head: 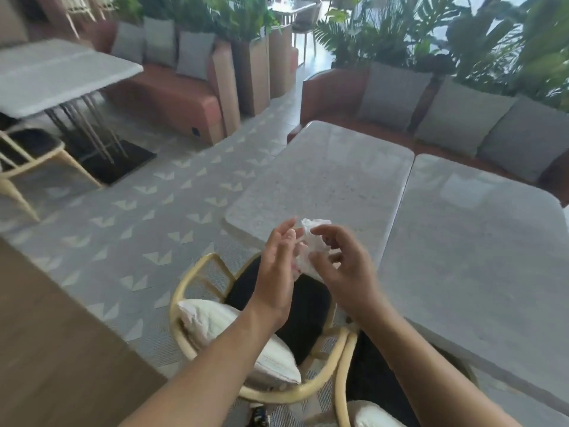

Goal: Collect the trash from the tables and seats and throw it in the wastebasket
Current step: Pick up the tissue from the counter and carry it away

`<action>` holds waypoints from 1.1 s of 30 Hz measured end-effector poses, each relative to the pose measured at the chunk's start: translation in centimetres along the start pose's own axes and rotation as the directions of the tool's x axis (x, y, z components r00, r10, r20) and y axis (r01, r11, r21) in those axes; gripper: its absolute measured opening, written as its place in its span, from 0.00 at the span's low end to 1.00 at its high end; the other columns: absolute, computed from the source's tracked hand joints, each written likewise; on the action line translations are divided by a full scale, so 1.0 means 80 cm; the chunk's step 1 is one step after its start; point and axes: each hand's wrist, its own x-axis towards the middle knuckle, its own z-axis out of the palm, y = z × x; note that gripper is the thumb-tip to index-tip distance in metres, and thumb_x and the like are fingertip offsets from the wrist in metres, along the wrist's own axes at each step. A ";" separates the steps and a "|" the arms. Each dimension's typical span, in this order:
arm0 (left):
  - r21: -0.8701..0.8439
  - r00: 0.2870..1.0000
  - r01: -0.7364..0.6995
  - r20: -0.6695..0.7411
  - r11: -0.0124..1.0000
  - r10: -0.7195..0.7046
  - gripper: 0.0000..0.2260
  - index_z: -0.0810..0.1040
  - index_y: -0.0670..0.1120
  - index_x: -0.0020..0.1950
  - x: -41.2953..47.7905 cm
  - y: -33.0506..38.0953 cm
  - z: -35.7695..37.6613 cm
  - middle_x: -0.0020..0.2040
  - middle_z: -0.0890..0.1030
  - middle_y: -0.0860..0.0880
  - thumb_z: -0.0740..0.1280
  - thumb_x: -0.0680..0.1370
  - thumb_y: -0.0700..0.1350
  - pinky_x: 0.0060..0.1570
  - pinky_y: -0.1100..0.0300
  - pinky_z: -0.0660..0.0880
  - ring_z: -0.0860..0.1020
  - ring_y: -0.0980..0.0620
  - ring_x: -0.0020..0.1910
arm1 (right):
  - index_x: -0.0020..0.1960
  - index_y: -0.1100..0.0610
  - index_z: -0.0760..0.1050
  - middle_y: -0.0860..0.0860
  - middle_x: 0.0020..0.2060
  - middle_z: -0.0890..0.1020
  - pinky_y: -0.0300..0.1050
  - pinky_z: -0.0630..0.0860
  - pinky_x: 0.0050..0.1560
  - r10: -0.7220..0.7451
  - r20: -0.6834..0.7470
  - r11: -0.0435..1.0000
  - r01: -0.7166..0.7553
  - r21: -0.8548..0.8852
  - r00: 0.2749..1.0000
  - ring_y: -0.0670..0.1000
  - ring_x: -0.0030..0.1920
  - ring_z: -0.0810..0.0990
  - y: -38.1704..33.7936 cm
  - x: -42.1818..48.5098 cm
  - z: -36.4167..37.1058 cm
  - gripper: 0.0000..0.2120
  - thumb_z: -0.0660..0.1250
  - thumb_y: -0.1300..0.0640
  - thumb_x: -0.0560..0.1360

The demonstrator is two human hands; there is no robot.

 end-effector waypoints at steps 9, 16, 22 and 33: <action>-0.513 0.944 -0.016 -0.291 0.858 -0.156 0.19 0.76 0.50 0.73 -0.150 0.008 -0.069 0.61 0.86 0.44 0.60 0.86 0.56 0.48 0.55 0.84 0.86 0.47 0.59 | 0.68 0.49 0.79 0.42 0.54 0.78 0.35 0.76 0.51 -0.313 0.452 0.932 0.362 -0.025 0.835 0.41 0.55 0.79 -0.054 -0.088 0.069 0.24 0.75 0.64 0.75; -0.707 0.823 -0.237 -0.511 0.666 -0.249 0.10 0.81 0.53 0.62 -0.279 0.032 -0.159 0.58 0.83 0.46 0.63 0.85 0.53 0.47 0.54 0.82 0.83 0.44 0.54 | 0.62 0.47 0.79 0.41 0.54 0.81 0.37 0.75 0.56 -0.500 0.442 0.865 0.406 0.295 0.744 0.45 0.58 0.81 -0.131 -0.146 0.172 0.17 0.70 0.61 0.76; -0.622 0.694 -0.473 -0.699 0.624 -0.171 0.11 0.80 0.52 0.64 -0.410 0.056 -0.239 0.53 0.87 0.48 0.63 0.85 0.53 0.32 0.57 0.81 0.86 0.51 0.37 | 0.62 0.54 0.81 0.41 0.56 0.81 0.34 0.73 0.59 -0.587 0.528 0.807 0.392 0.442 0.614 0.43 0.61 0.79 -0.201 -0.225 0.278 0.14 0.67 0.53 0.78; -0.347 0.388 -0.658 -0.917 0.668 -0.094 0.13 0.79 0.56 0.66 -0.731 0.064 -0.411 0.63 0.80 0.49 0.67 0.83 0.56 0.62 0.47 0.80 0.81 0.46 0.59 | 0.59 0.35 0.78 0.37 0.54 0.82 0.35 0.74 0.56 -0.682 0.664 0.726 0.173 0.666 0.308 0.47 0.56 0.82 -0.366 -0.485 0.486 0.10 0.65 0.46 0.79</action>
